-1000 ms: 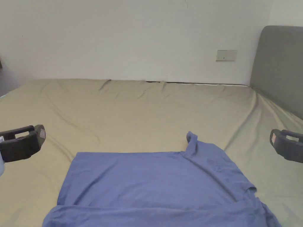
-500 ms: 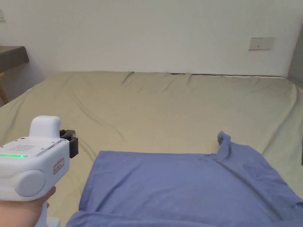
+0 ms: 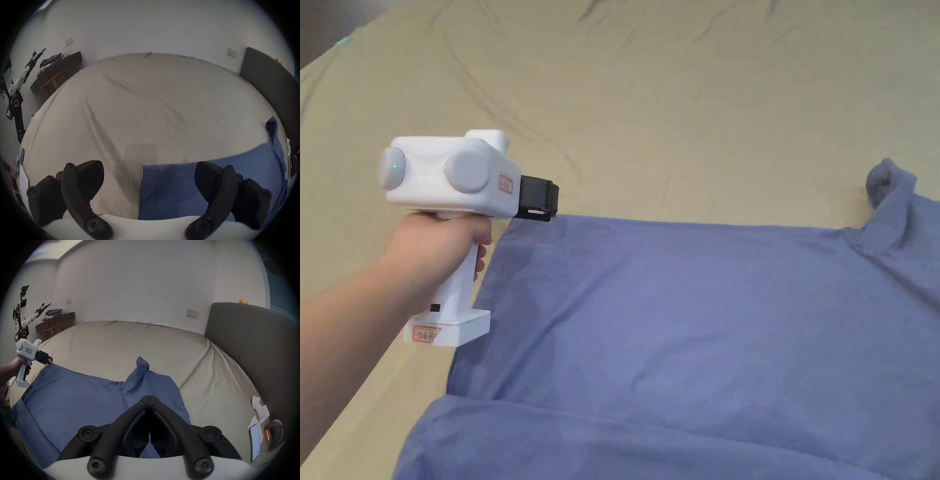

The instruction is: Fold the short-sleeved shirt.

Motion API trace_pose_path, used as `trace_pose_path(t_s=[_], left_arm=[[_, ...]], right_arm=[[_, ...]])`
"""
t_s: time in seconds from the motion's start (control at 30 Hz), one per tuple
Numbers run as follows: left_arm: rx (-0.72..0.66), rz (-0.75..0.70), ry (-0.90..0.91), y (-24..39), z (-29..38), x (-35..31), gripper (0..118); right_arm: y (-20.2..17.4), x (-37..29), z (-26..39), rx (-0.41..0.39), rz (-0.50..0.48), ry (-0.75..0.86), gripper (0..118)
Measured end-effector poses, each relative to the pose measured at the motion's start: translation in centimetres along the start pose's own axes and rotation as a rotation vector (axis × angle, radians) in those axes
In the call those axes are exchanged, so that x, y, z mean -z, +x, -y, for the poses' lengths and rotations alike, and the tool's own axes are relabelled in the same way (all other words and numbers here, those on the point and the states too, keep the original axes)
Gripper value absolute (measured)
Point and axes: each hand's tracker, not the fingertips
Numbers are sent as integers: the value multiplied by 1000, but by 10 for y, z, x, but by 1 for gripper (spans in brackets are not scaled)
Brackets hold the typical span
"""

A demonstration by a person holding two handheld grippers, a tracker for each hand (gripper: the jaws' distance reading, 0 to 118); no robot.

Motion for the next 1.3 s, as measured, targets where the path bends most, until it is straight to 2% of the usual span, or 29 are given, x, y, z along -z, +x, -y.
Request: trace_pose_path(t_s=[0.03,0.07,0.1,0.13,0.23,0.27,0.3,0.37,0.43,0.47,0.5,0.53,0.57,0.6,0.67,0.73,0.77,0.8,0.83,0.87,0.9,0.93,0.97,1.03,1.13,1.2,1.27,1.3], left_arm=[[-7,5,-14,-1,2,11,117],[6,15,-60,-3,2,23,108],[45,9,-104,0,5,27,108],[46,24,-57,2,7,22,100],[77,27,21,4,0,0,0],[122,4,54,10,1,-9,0],[138,91,65,13,3,-14,0],[177,63,102,18,-1,-30,0],[152,102,131,15,-4,-43,0],[134,119,129,17,-2,-43,0],[123,119,139,16,-2,-46,0],[117,124,140,15,-1,-48,0],[119,125,138,14,-1,-48,0],[123,125,135,16,-1,-46,0],[131,124,141,12,0,-43,0],[113,137,145,14,2,-43,0],[102,135,146,12,4,-40,0],[99,137,140,10,5,-37,0],[100,139,131,9,7,-34,0],[105,133,123,13,9,-35,0],[114,125,119,11,11,-35,0],[119,121,116,9,13,-35,0],[117,120,117,7,14,-38,0],[91,111,172,0,15,-49,0],[22,147,207,-12,11,-77,0],[21,145,221,-21,10,-103,0],[27,156,249,-28,11,-134,0],[24,167,257,-33,13,-148,0]], right_arm=[[2,5,0,-3,5,-5,2],[4,9,1,-8,16,-9,2],[6,12,1,-10,24,-16,2],[9,14,1,-7,28,-23,2],[17,19,1,-4,31,-41,2],[19,21,0,-15,31,-49,2],[21,24,-2,-18,37,-59,2],[29,33,-8,-2,26,-92,2],[40,51,-18,-21,1,-134,3],[43,60,-21,-38,15,-123,8],[47,71,-25,-82,53,-114,32],[50,85,-28,-95,51,-142,67],[55,100,-30,-85,64,-193,108],[59,117,-31,-30,71,-244,117],[68,143,-26,46,72,-276,114],[72,164,-14,82,106,-332,114],[74,172,-5,107,99,-379,111],[75,177,3,129,92,-430,101],[77,177,10,178,49,-435,97],[79,164,7,247,60,-312,74],[80,157,6,234,75,-308,30],[78,154,3,187,100,-297,3],[80,149,1,167,98,-277,3],[79,137,-5,192,92,-275,3],[82,108,-23,178,96,-233,3],[84,82,-34,189,51,-191,3],[86,44,-48,127,50,-156,3],[87,25,-51,122,36,-140,3]])
